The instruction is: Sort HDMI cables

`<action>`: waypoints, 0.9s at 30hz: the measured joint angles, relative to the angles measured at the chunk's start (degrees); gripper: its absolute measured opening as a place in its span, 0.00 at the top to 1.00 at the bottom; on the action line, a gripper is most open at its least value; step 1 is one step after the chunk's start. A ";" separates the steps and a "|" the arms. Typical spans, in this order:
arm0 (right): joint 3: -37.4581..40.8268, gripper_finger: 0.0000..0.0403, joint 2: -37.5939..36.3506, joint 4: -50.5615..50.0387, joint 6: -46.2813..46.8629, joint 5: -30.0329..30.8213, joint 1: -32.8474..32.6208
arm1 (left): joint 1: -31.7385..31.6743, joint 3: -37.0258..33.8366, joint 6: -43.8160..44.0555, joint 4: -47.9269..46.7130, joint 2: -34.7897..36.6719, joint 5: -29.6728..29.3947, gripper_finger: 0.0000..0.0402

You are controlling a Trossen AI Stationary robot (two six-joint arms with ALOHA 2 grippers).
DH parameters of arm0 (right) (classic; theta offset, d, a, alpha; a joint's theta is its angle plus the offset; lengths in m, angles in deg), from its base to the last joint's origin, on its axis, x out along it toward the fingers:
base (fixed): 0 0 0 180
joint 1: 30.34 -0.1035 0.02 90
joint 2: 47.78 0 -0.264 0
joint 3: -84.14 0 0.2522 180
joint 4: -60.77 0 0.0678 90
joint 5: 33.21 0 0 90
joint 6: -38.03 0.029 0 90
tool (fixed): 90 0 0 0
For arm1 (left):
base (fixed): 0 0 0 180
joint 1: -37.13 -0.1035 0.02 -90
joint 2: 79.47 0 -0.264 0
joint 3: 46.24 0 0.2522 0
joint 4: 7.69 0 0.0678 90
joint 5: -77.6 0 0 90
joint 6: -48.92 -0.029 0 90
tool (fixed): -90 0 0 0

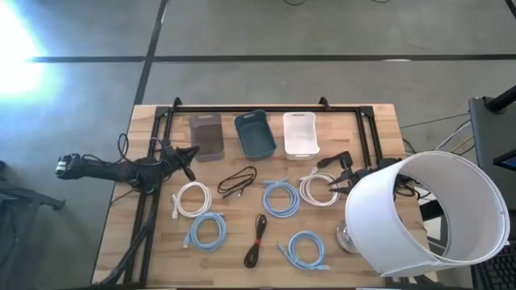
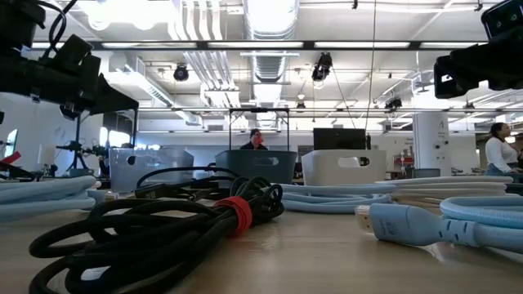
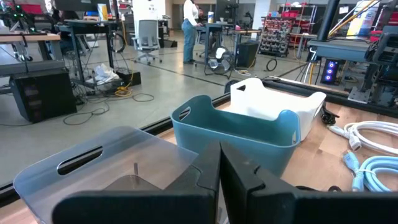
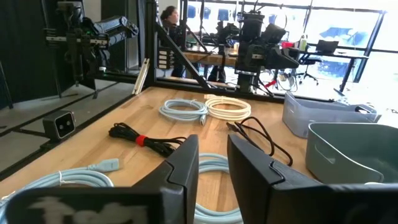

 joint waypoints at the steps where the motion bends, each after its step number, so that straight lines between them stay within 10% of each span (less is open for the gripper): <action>1: 0.00 0.79 0.00 0.00 -0.01 0.00 0.00 | 0.01 0.00 0.00 0.01 -0.01 0.01 0.97; 27: 0.00 0.81 -0.01 0.00 -0.01 0.00 -0.01 | 0.00 0.00 0.02 0.00 -0.02 0.02 0.97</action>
